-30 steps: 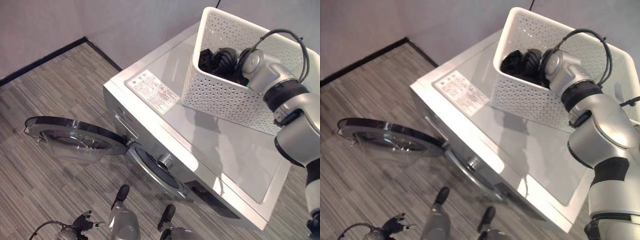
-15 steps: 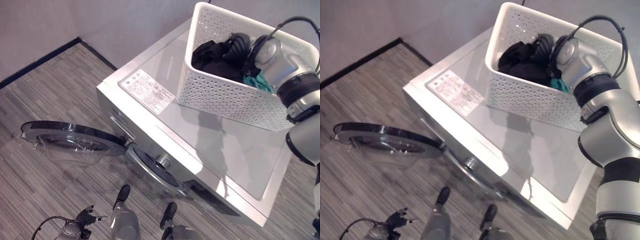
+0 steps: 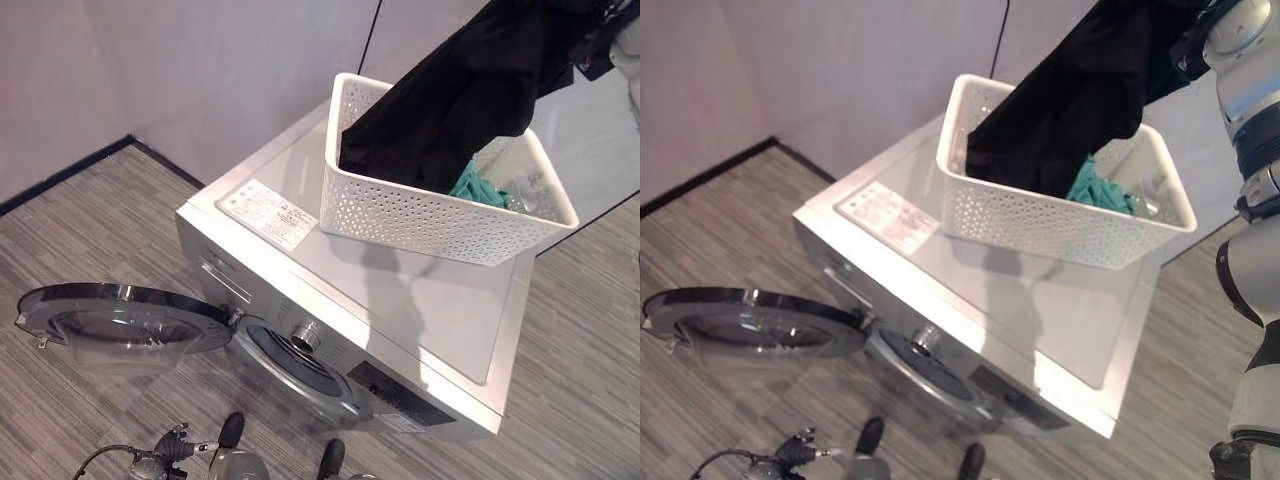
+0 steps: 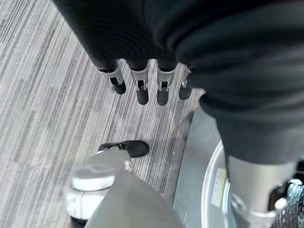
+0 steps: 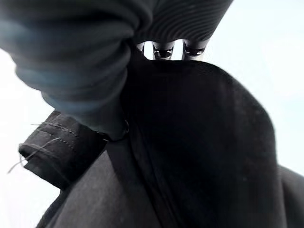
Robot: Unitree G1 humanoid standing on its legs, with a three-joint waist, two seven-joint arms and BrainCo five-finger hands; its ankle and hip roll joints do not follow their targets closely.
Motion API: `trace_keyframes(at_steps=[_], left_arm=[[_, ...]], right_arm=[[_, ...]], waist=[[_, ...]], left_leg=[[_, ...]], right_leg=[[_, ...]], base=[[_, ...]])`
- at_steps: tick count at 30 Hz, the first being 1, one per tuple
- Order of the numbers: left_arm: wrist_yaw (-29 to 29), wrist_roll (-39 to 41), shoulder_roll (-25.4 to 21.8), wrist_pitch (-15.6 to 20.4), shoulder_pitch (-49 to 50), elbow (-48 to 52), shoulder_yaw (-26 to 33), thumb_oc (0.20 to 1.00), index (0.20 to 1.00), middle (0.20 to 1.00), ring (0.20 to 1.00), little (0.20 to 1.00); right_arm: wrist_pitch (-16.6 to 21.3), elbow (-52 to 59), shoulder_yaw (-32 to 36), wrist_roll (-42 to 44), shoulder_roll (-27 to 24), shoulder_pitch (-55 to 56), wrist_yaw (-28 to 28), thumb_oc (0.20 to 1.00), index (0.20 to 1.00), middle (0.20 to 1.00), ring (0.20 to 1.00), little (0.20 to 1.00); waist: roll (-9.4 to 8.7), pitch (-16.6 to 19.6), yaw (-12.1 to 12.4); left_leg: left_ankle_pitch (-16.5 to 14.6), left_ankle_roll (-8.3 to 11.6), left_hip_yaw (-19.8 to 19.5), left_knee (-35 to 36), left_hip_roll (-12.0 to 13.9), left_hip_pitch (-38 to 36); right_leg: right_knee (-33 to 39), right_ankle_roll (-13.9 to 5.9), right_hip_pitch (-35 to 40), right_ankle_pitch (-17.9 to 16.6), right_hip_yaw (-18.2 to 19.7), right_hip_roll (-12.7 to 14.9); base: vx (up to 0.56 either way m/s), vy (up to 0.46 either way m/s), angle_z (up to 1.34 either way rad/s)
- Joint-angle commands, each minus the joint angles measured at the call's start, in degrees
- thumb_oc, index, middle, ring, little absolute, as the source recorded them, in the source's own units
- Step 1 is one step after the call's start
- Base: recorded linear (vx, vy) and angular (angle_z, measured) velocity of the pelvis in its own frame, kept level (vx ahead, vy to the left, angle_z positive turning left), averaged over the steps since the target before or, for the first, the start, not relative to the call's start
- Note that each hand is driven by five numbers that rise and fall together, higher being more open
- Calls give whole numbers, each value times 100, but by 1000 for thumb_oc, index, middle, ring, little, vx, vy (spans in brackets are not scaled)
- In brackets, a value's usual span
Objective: Grab the laundry basket,head to the washer,open it,put in the laundry and shut it.
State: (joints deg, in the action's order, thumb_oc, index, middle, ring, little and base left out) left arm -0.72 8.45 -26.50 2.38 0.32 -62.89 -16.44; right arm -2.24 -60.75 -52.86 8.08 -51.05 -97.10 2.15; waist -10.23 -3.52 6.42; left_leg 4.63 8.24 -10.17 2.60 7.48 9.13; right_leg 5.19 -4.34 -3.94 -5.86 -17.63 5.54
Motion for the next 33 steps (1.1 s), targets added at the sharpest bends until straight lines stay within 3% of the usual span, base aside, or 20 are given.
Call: trace_keyframes(at_steps=[1,11,15,18,28,31,33], left_arm=[[184,-67,-266,60,-94,-162,-61,1000,1000,1000,1000,1000],[410,-237,-627,153,-125,1161,-201,1000,1000,1000,1000,1000],[472,-357,-855,280,-158,1960,-230,1000,1000,1000,1000,1000],[583,-373,-1187,429,-205,3201,-9,1000,1000,1000,1000,1000],[754,-1034,-1854,647,-633,5677,676,1000,1000,1000,1000,1000],[896,-1279,-1871,625,-1214,6312,891,1000,1000,1000,1000,1000],[991,-1330,-1770,588,-1859,6371,734,1000,1000,1000,1000,1000]], right_arm=[[124,-137,5,-422,-324,-1117,778,200,200,200,200,200],[-251,345,273,-1738,-876,-1281,1993,200,200,200,200,200],[-379,188,65,-2076,-1078,-1510,2286,200,200,200,200,200],[-461,-41,-373,-2256,-1312,-1845,2505,200,200,200,200,200],[-326,-785,-1376,-2045,-1283,-2719,2305,200,200,200,200,200],[-308,-972,-1538,-1980,-1120,-2806,2150,200,200,200,200,200],[-310,-1082,-1570,-1928,-976,-2795,2050,200,200,200,200,200]], waist=[[-174,-95,24],[-140,-5,89],[-131,25,166],[-140,46,248],[-179,148,335],[-196,191,319],[-199,222,285]], left_leg=[[-886,-342,315,-185,42,-316],[-920,-374,233,-172,-17,-367],[-976,-359,195,-162,-11,-420],[-985,-352,128,-180,-42,-425],[-987,-310,50,-134,-65,-485],[-976,-289,30,-101,-54,-497],[-966,-275,34,-79,-48,-501]], right_leg=[[-138,-287,447,739,43,278],[-117,-319,544,746,-25,308],[-114,-325,626,794,-64,298],[-112,-344,676,805,-130,322],[-50,-364,801,821,-261,340],[-34,-364,821,841,-291,328],[-32,-361,834,856,-294,321]], base=[[0,0,0],[0,0,0],[7,-5,5],[-10,-7,6],[1,-8,10],[-12,-24,10],[-9,-7,2]])
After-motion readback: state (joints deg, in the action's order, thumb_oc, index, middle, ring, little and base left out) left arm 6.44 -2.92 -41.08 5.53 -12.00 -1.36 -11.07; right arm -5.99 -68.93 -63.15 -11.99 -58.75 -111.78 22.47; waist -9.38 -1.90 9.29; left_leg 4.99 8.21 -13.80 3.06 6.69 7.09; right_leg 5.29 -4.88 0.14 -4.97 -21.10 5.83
